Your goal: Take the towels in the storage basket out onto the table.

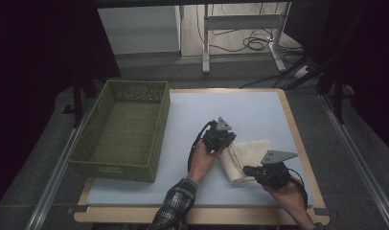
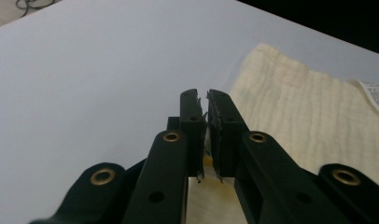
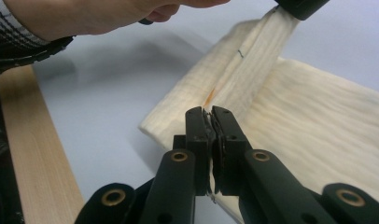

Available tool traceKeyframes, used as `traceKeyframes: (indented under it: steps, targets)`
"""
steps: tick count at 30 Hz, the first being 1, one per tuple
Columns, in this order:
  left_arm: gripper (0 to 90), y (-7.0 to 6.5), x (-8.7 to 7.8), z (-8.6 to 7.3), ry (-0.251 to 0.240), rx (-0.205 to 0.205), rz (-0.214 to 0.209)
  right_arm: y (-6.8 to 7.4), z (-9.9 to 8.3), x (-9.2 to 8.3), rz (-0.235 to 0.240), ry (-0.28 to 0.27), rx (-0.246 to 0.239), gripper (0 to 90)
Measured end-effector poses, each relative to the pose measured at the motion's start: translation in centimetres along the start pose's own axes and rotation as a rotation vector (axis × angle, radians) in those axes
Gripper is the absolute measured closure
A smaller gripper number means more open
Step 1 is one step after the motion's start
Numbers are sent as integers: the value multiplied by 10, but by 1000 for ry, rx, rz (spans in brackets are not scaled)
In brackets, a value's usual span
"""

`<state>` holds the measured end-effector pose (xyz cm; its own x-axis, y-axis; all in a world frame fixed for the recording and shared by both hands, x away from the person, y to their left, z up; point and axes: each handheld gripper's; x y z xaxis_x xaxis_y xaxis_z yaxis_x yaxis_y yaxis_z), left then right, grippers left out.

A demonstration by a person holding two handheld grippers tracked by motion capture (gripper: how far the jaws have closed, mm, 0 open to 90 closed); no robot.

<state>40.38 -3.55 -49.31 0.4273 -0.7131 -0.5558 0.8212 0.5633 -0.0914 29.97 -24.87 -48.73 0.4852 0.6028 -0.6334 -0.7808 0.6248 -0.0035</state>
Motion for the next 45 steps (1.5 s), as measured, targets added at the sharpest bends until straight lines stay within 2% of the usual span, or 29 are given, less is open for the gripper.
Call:
traceKeyframes:
  steps: [4,12,18,21,25,27,30,33,35,42,45]
  targets:
    - [848,-3,12,11,-2,11,-22,-11,-6,-11,-29,-7,17,859]
    - [851,-9,28,31,-3,32,-27,-28,-17,-32,-72,-11,60,858]
    - [856,-18,42,36,7,44,-58,-38,-23,-39,-95,-12,84,858]
    - [788,-20,48,34,38,51,-78,-40,-25,-39,-99,-5,88,857]
    - [680,-18,57,27,73,30,-91,-43,-30,-36,-103,11,94,856]
    - [657,-18,62,24,112,33,-87,-44,-32,-34,-104,17,101,856]
    - [692,-18,68,19,152,39,-100,-45,-36,-32,-105,28,109,854]
    - [838,-20,68,17,167,65,-97,-45,-38,-31,-108,32,107,854]
    - [876,-20,66,19,164,87,-88,-46,-38,-31,-109,32,110,854]
    - [881,-25,53,34,47,76,-81,-46,-32,-43,-132,0,97,854]
    - [881,-27,56,39,52,93,-81,-51,-32,-49,-159,-3,102,854]
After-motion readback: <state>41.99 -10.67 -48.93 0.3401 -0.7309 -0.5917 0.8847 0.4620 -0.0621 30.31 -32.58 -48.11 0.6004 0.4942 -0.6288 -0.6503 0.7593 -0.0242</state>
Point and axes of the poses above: each handheld gripper's, and its own axes: x roughly forward along the jaws, z roughly out of its top, y roughly to its left, and after that the axes turned 5 degrees about -z, right-handed
